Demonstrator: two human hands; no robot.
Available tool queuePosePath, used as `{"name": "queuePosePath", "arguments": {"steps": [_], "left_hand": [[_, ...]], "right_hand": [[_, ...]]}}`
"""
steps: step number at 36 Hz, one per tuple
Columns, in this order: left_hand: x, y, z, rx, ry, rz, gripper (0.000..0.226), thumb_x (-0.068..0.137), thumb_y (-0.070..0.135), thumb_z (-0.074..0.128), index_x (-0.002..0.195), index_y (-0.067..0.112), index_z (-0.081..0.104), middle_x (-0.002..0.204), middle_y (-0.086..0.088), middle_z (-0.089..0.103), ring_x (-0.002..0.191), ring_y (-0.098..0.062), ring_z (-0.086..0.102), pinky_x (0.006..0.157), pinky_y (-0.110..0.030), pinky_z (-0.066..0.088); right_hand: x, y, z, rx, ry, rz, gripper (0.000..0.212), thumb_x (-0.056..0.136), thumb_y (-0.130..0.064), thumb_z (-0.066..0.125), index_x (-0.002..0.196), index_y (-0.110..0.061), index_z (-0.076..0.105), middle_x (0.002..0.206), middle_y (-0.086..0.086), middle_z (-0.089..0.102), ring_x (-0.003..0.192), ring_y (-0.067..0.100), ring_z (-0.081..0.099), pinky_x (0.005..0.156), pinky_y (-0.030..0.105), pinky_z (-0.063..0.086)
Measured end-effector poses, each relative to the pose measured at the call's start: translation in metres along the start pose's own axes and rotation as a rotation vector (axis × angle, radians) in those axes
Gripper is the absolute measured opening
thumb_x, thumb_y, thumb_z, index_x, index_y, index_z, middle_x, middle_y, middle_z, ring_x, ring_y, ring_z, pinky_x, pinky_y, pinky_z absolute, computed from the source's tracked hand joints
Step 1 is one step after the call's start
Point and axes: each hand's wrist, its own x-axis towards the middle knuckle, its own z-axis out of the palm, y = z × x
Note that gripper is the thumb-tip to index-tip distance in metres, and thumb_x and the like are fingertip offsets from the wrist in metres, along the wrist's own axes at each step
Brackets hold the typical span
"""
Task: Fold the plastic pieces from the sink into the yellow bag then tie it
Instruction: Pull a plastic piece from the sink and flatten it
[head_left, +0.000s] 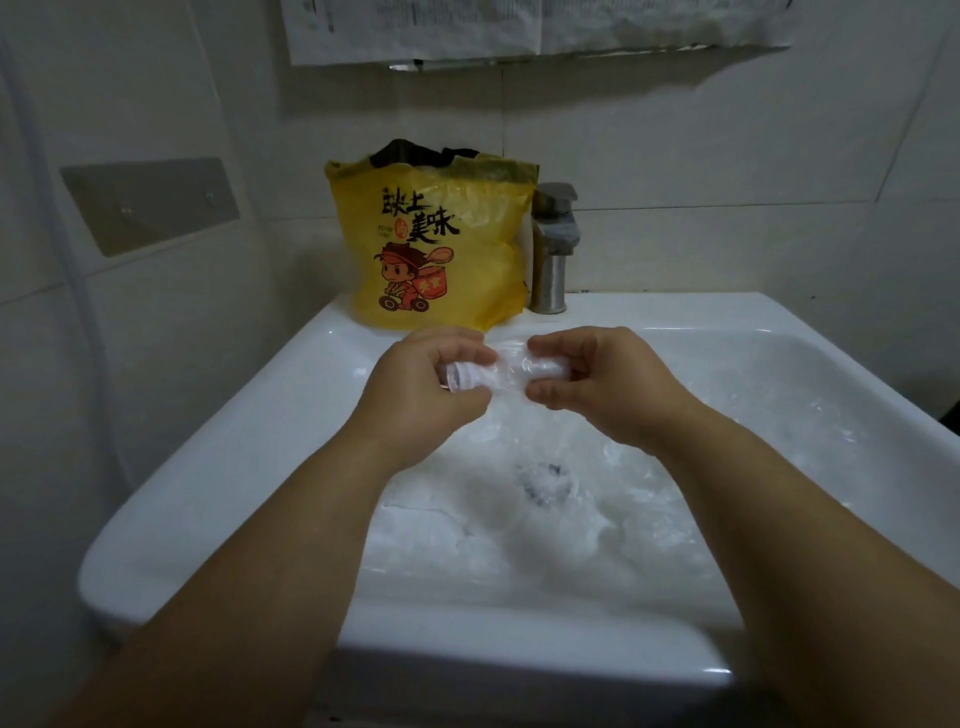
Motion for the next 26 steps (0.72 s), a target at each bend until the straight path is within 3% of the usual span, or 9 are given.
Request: {"name": "queuePosePath", "arguments": {"steps": [2,6,9,11,15,18,22,24,26], "left_hand": [[0.001,-0.001,0.001,0.035,0.035,0.040,0.028,0.078,0.005,0.076,0.098,0.023,0.072,0.115,0.013,0.056,0.099,-0.004,0.055,0.071,0.000,0.041],[0.002,-0.004,0.003,0.098,0.129,0.123,0.026,0.076,0.004,0.076,0.098,0.018,0.073,0.111,0.008,0.060,0.094,0.000,0.056,0.076,-0.001,0.043],[0.002,-0.005,0.003,0.148,0.147,0.160,0.023,0.081,0.005,0.073,0.103,0.011,0.074,0.108,0.007,0.060,0.096,-0.005,0.056,0.078,-0.002,0.043],[0.003,-0.005,0.003,0.175,0.144,0.169,0.021,0.085,0.007,0.069,0.105,0.010,0.073,0.108,0.007,0.059,0.096,-0.006,0.056,0.077,0.000,0.041],[0.002,-0.005,0.001,0.185,0.060,0.138,0.014,0.092,0.014,0.062,0.104,0.018,0.068,0.103,0.011,0.055,0.084,-0.003,0.052,0.068,0.000,0.037],[0.002,-0.007,-0.002,0.180,-0.044,0.082,0.005,0.096,0.022,0.056,0.098,0.026,0.059,0.101,0.010,0.047,0.086,-0.003,0.049,0.068,0.001,0.034],[0.003,-0.008,-0.006,0.116,-0.108,-0.027,0.004,0.098,0.027,0.053,0.095,0.026,0.055,0.094,0.008,0.052,0.079,-0.007,0.050,0.061,-0.005,0.036],[0.003,-0.007,-0.008,0.029,-0.134,-0.068,0.006,0.097,0.026,0.055,0.091,0.027,0.056,0.087,0.005,0.058,0.079,-0.011,0.057,0.069,-0.011,0.045],[0.003,-0.005,-0.009,-0.120,-0.148,-0.104,0.008,0.095,0.018,0.059,0.090,0.024,0.060,0.089,0.002,0.063,0.084,-0.015,0.065,0.076,-0.022,0.055]], "right_hand": [[0.001,0.001,-0.001,-0.080,0.017,-0.035,0.048,0.081,-0.013,0.075,0.127,-0.014,0.061,0.098,-0.006,0.063,0.073,-0.006,0.057,0.063,-0.003,0.043],[0.002,0.003,-0.001,-0.203,0.070,-0.103,0.043,0.086,-0.021,0.071,0.127,-0.014,0.062,0.096,-0.010,0.056,0.071,-0.008,0.051,0.060,-0.007,0.036],[0.003,0.003,0.000,-0.265,0.081,-0.144,0.034,0.088,-0.025,0.068,0.119,-0.012,0.067,0.092,-0.010,0.059,0.078,0.002,0.056,0.060,-0.002,0.037],[0.003,0.004,-0.001,-0.295,0.078,-0.151,0.026,0.088,-0.027,0.067,0.109,-0.012,0.071,0.080,-0.007,0.061,0.071,0.006,0.056,0.059,0.005,0.038],[0.003,0.006,-0.003,-0.346,0.088,-0.145,0.023,0.089,-0.032,0.065,0.091,-0.010,0.070,0.072,-0.005,0.054,0.064,0.007,0.046,0.055,0.013,0.033],[0.003,0.006,-0.004,-0.334,0.078,-0.135,0.019,0.089,-0.037,0.062,0.085,-0.019,0.065,0.083,-0.004,0.054,0.076,0.008,0.048,0.064,0.021,0.035],[0.001,0.004,-0.005,-0.236,0.038,-0.080,0.029,0.089,-0.038,0.062,0.076,-0.011,0.063,0.073,0.008,0.060,0.065,0.018,0.056,0.058,0.025,0.043],[0.001,0.003,-0.006,-0.196,0.018,-0.062,0.032,0.088,-0.037,0.063,0.085,-0.006,0.067,0.079,0.016,0.065,0.070,0.024,0.064,0.063,0.034,0.051],[0.001,0.003,-0.007,-0.165,0.000,-0.052,0.027,0.088,-0.035,0.064,0.082,-0.009,0.067,0.074,0.010,0.066,0.062,0.014,0.063,0.063,0.030,0.053]]}}
